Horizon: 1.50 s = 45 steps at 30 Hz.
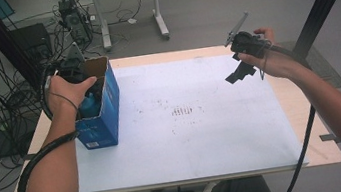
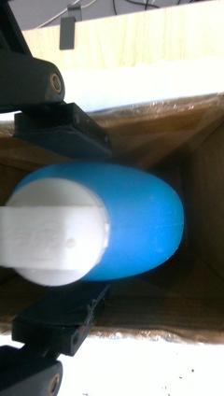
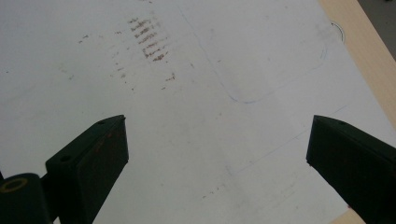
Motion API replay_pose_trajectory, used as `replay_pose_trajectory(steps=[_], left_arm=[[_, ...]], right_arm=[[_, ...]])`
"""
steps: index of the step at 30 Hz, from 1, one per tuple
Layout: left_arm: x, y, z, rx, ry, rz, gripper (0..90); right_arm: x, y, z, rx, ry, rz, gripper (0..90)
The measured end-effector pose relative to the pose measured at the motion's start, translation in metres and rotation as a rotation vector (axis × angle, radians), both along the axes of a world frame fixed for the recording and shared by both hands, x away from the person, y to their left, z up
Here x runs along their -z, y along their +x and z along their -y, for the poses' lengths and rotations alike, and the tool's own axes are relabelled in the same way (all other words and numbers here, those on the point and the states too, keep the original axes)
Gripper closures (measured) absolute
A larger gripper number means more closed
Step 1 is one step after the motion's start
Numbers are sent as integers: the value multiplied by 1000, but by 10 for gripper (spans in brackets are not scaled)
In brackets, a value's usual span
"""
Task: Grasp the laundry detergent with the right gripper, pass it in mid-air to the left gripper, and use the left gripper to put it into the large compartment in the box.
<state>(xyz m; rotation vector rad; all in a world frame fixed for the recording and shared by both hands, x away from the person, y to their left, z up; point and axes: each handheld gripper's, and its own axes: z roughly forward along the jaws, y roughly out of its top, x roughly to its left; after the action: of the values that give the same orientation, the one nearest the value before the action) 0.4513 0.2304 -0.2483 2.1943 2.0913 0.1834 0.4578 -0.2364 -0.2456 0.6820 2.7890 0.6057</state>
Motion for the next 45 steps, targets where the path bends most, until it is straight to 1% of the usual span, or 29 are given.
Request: replay_pose_trajectory(steps=[1, 3, 8, 10, 12, 14, 18, 21, 24, 26, 27, 28, 30, 32, 34, 35, 38, 41, 45], left_arm=[[-2, -1, 0, 1, 3, 2, 294], [-5, -2, 0, 0, -15, 6, 294], [-15, -7, 2, 8, 3, 15, 294], [-21, -10, 2, 10, 5, 25, 293], [-27, -13, 2, 18, 16, 32, 291], [-36, -17, 3, 19, 17, 48, 285], [-48, -21, 9, 38, 13, 70, 273], [-57, -25, 20, 71, 8, 90, 254], [-61, -26, 33, 105, -6, 97, 231], [-62, -27, 38, 121, -14, 102, 219], [-64, -27, 45, 140, -21, 108, 214], [-64, -27, 49, 146, -30, 114, 206], [-65, -27, 55, 158, -39, 118, 195], [-64, -27, 63, 176, -47, 117, 176], [-64, -28, 73, 204, -59, 113, 169], [-63, -28, 81, 227, -66, 106, 164], [-62, -29, 91, 249, -75, 107, 152], [-61, -30, 104, 285, -95, 109, 140], [-58, -31, 114, 303, -122, 108, 122]], right_arm=[[0, 0, 0, 0, 1, 1, 55], [0, 0, 0, 1, 1, 1, 55], [0, 0, 0, 6, 1, -2, 55], [0, 1, -1, 9, 2, -3, 55], [0, 0, -1, 12, 3, -4, 55], [1, 0, -1, 14, 3, -8, 55], [2, 1, 0, 27, 2, -16, 55], [2, 3, 1, 35, 2, -20, 55], [3, 6, 2, 44, 2, -24, 56], [3, 7, 3, 51, 1, -26, 55], [2, 8, 3, 52, 1, -26, 56], [3, 9, 4, 58, 1, -25, 55], [4, 10, 4, 61, -1, -26, 55], [4, 12, 4, 64, -3, -27, 55], [5, 13, 4, 68, -8, -28, 55], [5, 14, 4, 68, -12, -29, 55], [5, 18, 4, 71, -20, -36, 55], [5, 22, 4, 74, -25, -36, 55], [4, 26, 6, 82, -31, -40, 55]])
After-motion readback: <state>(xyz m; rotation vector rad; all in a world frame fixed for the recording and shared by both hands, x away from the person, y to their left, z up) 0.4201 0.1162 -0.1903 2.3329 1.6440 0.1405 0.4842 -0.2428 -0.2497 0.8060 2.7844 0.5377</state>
